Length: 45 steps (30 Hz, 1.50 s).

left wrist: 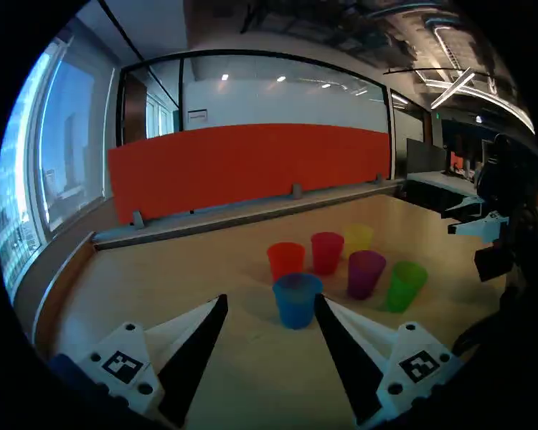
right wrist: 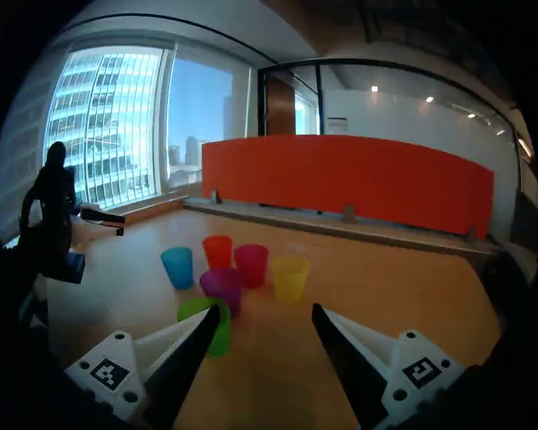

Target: Pour water

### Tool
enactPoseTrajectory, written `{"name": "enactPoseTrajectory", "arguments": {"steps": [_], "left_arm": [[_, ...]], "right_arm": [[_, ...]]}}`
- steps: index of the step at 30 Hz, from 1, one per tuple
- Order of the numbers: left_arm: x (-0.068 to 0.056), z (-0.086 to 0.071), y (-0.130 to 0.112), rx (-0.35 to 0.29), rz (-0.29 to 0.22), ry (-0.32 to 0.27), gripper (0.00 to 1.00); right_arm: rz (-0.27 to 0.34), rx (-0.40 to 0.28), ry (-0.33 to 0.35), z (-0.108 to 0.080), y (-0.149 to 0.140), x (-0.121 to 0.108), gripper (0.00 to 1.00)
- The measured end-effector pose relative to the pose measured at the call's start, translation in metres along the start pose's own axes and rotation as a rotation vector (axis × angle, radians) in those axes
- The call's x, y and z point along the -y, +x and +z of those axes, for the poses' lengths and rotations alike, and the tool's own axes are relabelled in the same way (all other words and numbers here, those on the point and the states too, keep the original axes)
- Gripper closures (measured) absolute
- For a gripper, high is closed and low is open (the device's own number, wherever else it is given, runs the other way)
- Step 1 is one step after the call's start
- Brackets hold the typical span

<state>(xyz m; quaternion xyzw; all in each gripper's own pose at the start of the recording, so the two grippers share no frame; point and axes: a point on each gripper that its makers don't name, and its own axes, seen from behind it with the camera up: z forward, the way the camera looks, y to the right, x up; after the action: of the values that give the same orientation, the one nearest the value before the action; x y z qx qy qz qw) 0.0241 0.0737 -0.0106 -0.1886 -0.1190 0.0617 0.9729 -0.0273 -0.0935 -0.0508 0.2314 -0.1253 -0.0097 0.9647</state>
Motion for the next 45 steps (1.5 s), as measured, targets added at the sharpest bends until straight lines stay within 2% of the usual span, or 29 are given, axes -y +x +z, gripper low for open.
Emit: {"name": "enactPoseTrajectory", "arguments": {"steps": [6, 12, 24, 34, 45], "left_arm": [[0.001, -0.003, 0.005, -0.053, -0.011, 0.039, 0.12], [0.011, -0.014, 0.021, -0.137, -0.015, 0.106, 0.12], [0.019, -0.034, 0.042, -0.243, -0.030, 0.205, 0.12], [0.018, -0.039, 0.045, -0.276, -0.033, 0.234, 0.12], [0.021, -0.035, 0.045, -0.282, -0.023, 0.269, 0.12]], "right_arm": [[0.018, -0.069, -0.071, 0.002, 0.015, -0.014, 0.01], [0.017, -0.143, -0.157, 0.003, 0.033, -0.030, 0.01], [0.054, -0.291, -0.323, -0.010, 0.064, -0.060, 0.01], [0.059, -0.337, -0.421, -0.017, 0.066, -0.078, 0.01], [0.054, -0.339, -0.460, -0.022, 0.058, -0.085, 0.01]]}}
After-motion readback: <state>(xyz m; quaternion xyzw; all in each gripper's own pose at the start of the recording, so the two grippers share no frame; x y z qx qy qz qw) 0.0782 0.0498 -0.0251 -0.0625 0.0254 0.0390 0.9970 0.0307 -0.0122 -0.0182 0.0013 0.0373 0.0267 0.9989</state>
